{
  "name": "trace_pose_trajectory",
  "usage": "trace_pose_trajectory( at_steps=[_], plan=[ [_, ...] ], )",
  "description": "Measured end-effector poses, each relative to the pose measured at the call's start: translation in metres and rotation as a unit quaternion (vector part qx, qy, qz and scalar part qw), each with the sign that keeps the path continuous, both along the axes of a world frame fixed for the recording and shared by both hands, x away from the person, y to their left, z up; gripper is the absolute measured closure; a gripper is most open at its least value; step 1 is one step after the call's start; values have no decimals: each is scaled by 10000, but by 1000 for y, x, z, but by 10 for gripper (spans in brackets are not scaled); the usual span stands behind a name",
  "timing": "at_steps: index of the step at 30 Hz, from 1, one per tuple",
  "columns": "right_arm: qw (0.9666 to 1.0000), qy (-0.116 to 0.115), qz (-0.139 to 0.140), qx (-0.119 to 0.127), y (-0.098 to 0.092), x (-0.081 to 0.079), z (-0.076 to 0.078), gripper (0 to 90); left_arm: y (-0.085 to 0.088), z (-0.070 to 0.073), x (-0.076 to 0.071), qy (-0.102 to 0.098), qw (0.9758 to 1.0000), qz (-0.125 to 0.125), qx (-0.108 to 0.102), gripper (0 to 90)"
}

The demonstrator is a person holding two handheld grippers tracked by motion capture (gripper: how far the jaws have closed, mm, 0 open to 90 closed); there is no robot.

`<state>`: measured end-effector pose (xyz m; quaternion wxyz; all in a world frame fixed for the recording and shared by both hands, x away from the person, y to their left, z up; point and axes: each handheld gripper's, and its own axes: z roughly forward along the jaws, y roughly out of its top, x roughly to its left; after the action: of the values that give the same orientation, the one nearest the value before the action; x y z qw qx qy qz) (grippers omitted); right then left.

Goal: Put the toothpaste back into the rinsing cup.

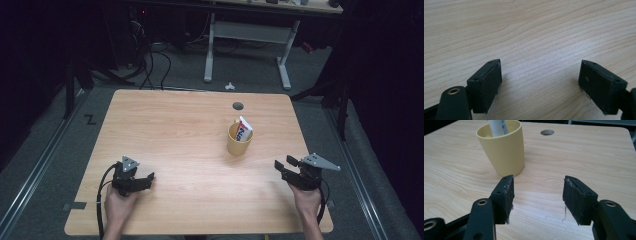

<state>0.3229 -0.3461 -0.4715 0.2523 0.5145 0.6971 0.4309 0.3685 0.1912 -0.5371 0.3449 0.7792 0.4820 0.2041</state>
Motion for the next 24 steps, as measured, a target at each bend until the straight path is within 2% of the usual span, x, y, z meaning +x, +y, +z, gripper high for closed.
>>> trace_pose_trajectory(
  at_steps=[15,21,24],
  plan=[
    [9993,301,1,-229,13,12,-22,434,0,0,0,0,10000,-1,-1,193],
    [9979,468,30,-438,19,19,-31,434,0,0,0,1,10000,0,0,193],
    [9976,514,28,-466,20,22,-35,434,0,0,0,0,10000,0,-2,193]
  ],
)
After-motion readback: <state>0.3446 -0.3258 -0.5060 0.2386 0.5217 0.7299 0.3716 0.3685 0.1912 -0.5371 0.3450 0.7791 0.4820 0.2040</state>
